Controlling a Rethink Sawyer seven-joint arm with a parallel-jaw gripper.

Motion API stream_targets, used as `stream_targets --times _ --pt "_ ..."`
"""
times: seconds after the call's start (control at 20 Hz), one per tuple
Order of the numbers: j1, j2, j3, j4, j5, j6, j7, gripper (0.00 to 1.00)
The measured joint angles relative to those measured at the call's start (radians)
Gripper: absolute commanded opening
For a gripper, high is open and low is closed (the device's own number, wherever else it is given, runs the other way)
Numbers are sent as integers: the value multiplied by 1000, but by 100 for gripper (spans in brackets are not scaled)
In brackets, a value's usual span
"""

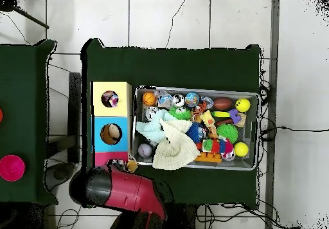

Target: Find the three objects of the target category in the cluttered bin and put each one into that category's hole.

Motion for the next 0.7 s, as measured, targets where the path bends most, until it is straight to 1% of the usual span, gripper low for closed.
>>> stream_targets --times 0.1,0.25,0.7 --pt "-9 1 30 18 -9 -40 0 0" --pt "-15 -9 59 37 -10 -69 0 0" --pt "-16 -18 103 46 -10 -69 0 0"
